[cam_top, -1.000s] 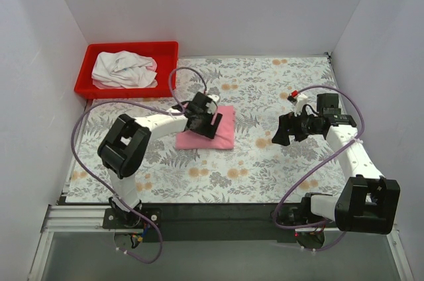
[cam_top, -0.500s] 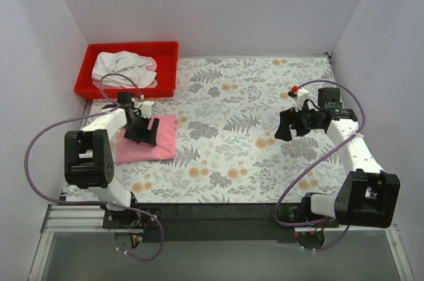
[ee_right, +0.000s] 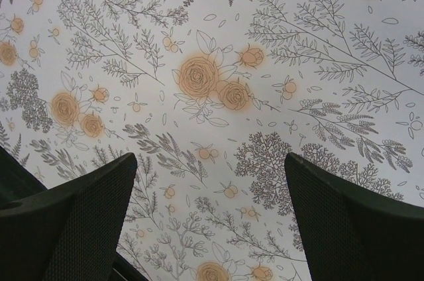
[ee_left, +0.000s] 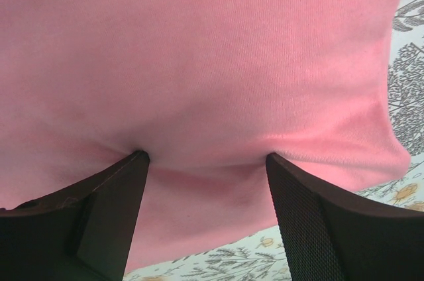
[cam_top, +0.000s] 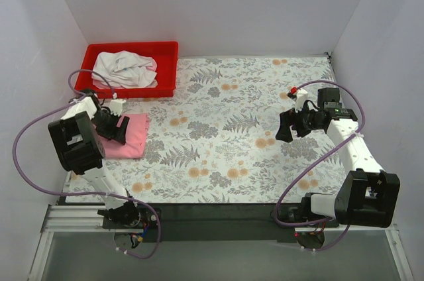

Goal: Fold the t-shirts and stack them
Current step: Neatly place the folded tshirt to the corner

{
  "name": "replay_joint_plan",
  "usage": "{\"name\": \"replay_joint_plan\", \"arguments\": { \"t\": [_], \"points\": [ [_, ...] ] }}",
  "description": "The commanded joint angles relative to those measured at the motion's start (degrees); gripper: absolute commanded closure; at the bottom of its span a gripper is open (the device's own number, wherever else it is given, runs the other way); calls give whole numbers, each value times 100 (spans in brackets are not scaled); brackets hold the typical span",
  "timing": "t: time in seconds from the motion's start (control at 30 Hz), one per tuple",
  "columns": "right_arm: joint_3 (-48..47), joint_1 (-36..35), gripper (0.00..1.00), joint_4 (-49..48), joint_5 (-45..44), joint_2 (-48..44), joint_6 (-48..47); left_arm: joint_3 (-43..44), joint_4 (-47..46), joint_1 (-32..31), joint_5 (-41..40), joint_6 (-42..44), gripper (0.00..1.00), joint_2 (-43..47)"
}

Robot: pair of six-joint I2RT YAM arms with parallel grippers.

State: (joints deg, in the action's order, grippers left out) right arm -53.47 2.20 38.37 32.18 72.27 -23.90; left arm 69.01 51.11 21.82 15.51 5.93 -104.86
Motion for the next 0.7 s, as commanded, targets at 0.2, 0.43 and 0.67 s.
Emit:
{"name": "replay_joint_plan", "arguments": {
  "t": [0.2, 0.43, 0.67],
  "points": [
    [-164, 18, 1, 153, -46, -64, -176, 103, -207, 507, -277, 628, 29, -641],
    [-260, 18, 2, 162, -11, -11, -159, 7, -40, 674, -268, 751, 29, -536],
    [-347, 18, 2, 171, 165, 15, -89, 199, 56, 709, -154, 822, 28, -334]
  ]
}}
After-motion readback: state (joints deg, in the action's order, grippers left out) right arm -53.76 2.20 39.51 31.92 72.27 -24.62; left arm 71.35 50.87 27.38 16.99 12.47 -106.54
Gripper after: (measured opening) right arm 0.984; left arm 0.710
